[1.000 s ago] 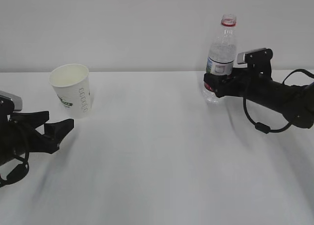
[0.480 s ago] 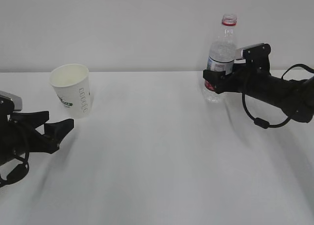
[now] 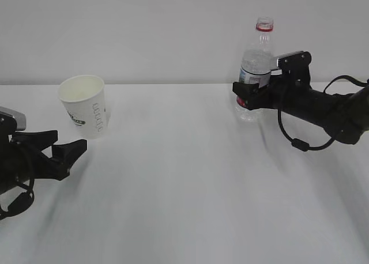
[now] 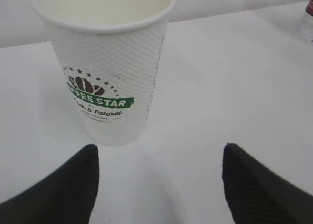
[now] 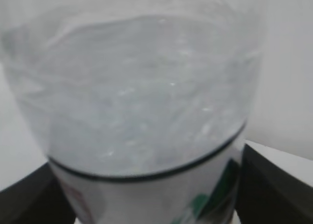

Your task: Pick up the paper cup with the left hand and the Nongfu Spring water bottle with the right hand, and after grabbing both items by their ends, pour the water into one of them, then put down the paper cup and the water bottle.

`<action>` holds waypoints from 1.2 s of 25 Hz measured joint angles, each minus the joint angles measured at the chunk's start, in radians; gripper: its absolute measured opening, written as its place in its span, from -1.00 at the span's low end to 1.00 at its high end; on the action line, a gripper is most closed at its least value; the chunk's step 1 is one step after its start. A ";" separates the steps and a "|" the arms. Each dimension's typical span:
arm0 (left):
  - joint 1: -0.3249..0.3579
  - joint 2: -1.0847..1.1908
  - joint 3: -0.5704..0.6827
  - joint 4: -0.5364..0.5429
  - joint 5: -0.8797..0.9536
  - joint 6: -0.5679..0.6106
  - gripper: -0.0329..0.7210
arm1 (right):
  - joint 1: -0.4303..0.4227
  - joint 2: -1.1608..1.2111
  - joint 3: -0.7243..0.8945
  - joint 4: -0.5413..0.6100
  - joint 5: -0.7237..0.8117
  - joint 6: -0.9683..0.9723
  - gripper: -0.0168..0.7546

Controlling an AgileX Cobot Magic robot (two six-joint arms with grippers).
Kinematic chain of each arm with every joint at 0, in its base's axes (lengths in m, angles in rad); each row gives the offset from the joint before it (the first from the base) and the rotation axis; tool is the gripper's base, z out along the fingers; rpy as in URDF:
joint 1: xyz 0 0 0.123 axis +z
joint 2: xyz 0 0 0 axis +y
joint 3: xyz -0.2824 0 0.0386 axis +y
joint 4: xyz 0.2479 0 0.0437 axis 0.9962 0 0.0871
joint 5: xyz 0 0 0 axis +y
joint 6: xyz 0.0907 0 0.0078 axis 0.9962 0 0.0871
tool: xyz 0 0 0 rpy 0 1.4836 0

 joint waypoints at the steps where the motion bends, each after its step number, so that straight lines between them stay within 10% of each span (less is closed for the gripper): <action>1: 0.000 0.000 0.000 0.000 0.000 0.000 0.62 | 0.000 0.000 0.000 0.010 0.000 0.000 0.73; 30: 0.000 0.000 0.000 0.000 0.000 0.000 0.62 | 0.000 0.000 0.000 0.019 0.000 0.000 0.38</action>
